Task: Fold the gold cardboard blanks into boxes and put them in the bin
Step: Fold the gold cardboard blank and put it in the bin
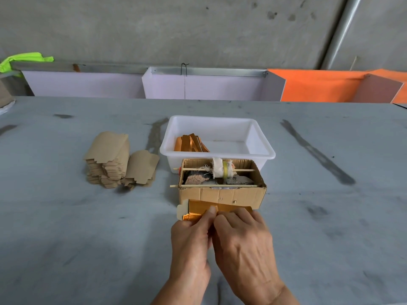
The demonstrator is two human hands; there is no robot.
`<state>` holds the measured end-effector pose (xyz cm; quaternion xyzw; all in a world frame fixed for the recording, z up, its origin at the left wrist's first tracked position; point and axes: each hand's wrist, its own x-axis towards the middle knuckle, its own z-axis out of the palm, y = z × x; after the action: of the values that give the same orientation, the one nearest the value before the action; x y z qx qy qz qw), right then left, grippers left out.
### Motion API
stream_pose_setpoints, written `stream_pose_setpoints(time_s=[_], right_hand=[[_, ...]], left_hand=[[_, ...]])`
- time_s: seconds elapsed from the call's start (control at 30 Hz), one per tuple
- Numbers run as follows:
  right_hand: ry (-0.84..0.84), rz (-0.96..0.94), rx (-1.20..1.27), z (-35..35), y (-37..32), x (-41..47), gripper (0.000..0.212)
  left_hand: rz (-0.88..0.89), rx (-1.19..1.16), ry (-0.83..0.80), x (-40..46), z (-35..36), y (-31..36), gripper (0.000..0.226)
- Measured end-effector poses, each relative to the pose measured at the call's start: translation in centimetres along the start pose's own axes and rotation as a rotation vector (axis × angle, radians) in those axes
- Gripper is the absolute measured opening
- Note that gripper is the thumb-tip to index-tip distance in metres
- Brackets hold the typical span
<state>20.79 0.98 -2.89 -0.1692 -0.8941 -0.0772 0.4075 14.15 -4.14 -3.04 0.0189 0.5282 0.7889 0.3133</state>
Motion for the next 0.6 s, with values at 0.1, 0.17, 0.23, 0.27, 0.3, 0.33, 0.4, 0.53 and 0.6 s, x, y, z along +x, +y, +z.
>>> stream_pose_setpoints(time_s=[0.1,0.17,0.23,0.27,0.3,0.33,0.4,0.53,0.6], right_hand=[[-0.013,-0.008,-0.016,0.0,0.0,0.1,0.022],[-0.016,-0.018,-0.022,0.0,-0.2,-0.1,0.023],[-0.015,-0.026,-0.031,0.1,-0.3,-0.4,0.023],[-0.010,-0.023,-0.031,0.2,-0.4,-0.5,0.024],[0.000,-0.016,-0.027,0.2,-0.5,-0.7,0.024],[0.015,-0.005,-0.024,0.3,-0.5,-0.8,0.024],[0.046,0.010,-0.024,0.3,-0.6,-0.9,0.025],[0.076,-0.030,0.000,0.6,-0.6,-1.2,0.025],[0.079,-0.072,0.009,0.8,-0.3,-1.3,0.025]], left_hand=[[-0.026,0.000,0.053,0.2,0.1,0.2,0.019],[-0.048,-0.023,0.073,0.3,0.1,0.3,0.032],[-0.072,-0.026,0.082,0.3,0.2,0.2,0.050],[-0.071,-0.023,0.082,0.3,0.2,0.1,0.053],[-0.066,-0.021,0.085,0.3,0.3,0.0,0.052],[-0.059,-0.019,0.090,0.4,0.2,-0.1,0.046],[-0.056,-0.014,0.105,0.5,0.3,-0.3,0.033],[-0.032,-0.006,0.158,1.0,0.3,-0.7,0.029],[-0.029,-0.018,0.177,1.1,0.5,-0.6,0.019]])
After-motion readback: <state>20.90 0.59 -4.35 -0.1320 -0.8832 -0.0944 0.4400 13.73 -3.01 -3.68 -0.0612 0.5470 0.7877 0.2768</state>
